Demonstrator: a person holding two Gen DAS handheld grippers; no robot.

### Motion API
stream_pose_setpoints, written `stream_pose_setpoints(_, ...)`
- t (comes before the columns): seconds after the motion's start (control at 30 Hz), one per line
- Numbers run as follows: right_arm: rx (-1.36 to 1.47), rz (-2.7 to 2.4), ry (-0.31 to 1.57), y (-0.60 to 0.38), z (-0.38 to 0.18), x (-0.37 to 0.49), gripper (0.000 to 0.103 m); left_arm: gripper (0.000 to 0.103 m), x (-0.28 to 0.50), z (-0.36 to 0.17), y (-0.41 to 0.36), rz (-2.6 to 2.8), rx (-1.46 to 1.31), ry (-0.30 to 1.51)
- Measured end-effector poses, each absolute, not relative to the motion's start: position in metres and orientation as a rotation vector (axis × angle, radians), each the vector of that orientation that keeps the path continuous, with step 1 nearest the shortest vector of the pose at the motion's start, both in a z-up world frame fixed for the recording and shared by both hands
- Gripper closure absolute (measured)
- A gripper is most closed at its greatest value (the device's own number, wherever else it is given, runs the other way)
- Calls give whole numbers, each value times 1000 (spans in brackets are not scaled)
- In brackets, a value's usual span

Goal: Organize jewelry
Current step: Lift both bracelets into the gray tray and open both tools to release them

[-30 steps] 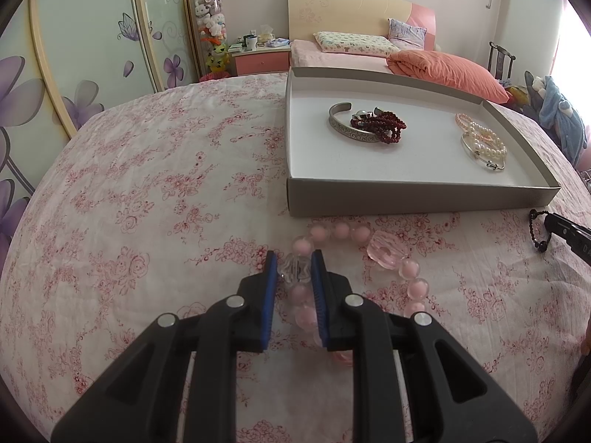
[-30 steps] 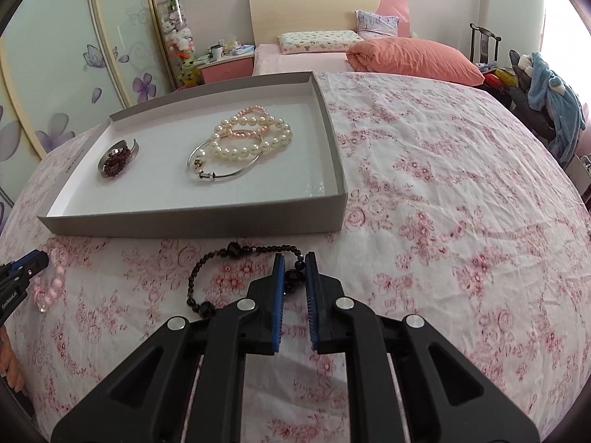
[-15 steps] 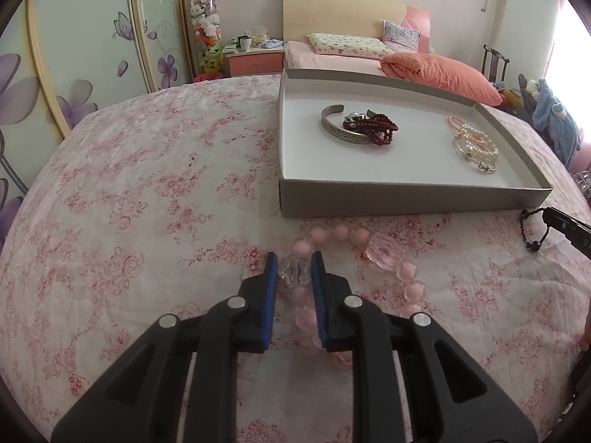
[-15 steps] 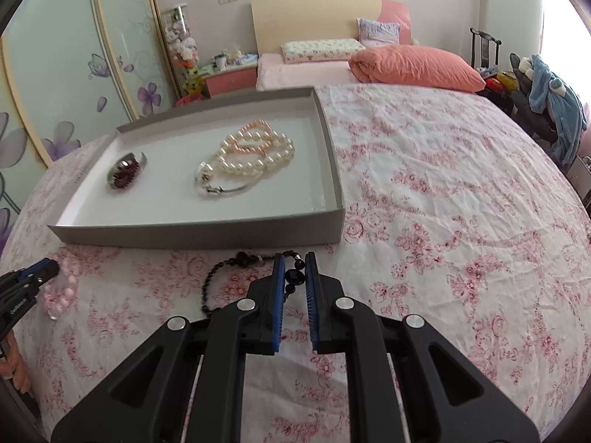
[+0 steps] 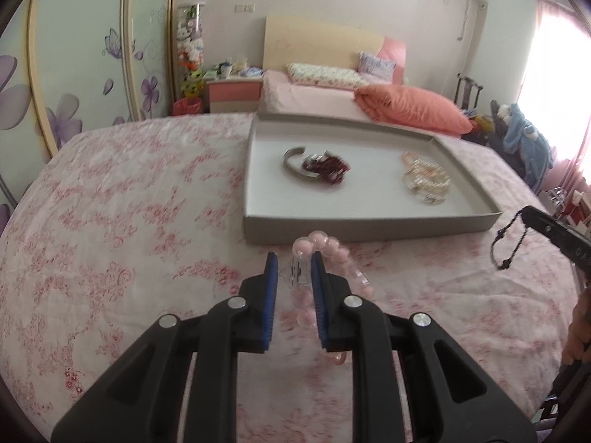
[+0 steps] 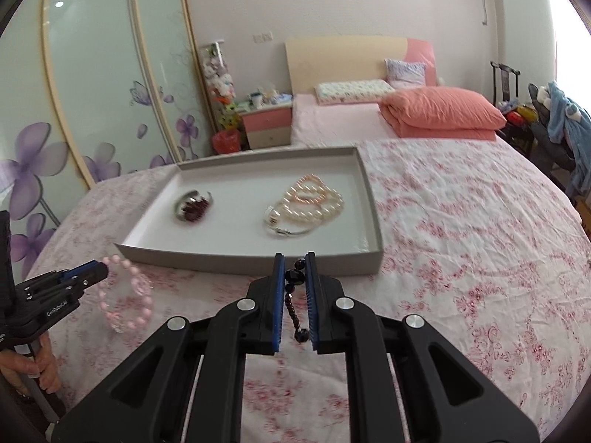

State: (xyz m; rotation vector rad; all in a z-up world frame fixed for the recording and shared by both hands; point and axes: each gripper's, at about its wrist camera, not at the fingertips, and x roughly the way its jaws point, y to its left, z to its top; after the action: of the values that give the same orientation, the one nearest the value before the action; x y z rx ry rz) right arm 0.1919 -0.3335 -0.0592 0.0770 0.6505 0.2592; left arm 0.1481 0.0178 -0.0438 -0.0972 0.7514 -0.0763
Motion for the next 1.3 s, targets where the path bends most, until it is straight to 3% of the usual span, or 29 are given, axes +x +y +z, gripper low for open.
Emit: stream_pose_setpoints(1.3, 52, 340, 506, -308, -26, 164, 91, 84, 124, 9, -16, -166, -82, 591)
